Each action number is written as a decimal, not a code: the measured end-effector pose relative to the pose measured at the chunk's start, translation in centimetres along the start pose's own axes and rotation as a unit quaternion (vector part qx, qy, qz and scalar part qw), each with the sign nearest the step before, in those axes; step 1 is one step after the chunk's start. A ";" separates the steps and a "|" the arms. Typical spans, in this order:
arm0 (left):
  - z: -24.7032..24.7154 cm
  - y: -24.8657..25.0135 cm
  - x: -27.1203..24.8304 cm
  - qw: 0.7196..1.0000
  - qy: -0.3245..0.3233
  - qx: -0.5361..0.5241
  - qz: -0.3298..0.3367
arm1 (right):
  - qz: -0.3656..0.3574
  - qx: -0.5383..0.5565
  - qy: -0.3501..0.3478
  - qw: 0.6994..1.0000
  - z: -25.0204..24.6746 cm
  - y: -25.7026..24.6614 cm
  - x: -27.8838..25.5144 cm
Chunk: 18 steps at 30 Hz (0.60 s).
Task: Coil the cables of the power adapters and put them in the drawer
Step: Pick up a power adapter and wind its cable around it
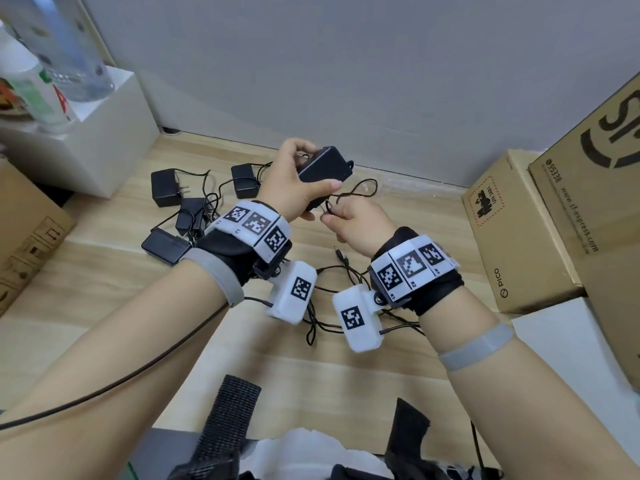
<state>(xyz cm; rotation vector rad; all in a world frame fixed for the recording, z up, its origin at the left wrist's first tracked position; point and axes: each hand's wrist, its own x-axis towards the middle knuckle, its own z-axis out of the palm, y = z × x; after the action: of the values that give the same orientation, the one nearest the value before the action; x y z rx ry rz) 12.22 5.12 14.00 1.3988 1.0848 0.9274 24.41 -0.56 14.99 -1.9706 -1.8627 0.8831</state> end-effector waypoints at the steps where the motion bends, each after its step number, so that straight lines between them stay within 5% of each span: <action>1: -0.1 -0.1 0.1 1.000 0.004 0.031 0.002 | -0.016 -0.009 0.006 1.000 -0.1 -0.1 -0.2; 6: -0.8 -0.9 0.4 0.989 -0.020 0.146 0.010 | -0.072 0.024 0.061 0.995 -1.3 -0.7 -0.8; 10: -1.5 -1.5 0.3 0.973 -0.132 0.187 -0.027 | -0.073 0.034 0.130 0.988 -3.2 -0.9 -0.7; 13: -1.7 -1.6 -0.2 0.963 -0.204 0.168 -0.057 | -0.068 0.113 0.187 0.973 -4.9 0.0 -0.3; 18: -1.9 -0.8 -0.5 0.971 -0.233 0.015 -0.049 | -0.047 0.140 0.219 0.964 -4.9 2.5 0.8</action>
<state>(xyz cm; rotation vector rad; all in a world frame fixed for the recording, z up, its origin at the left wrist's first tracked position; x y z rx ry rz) 10.22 5.18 13.41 1.4784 0.8023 0.4759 29.31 0.88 17.12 -1.7173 -1.4752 0.5829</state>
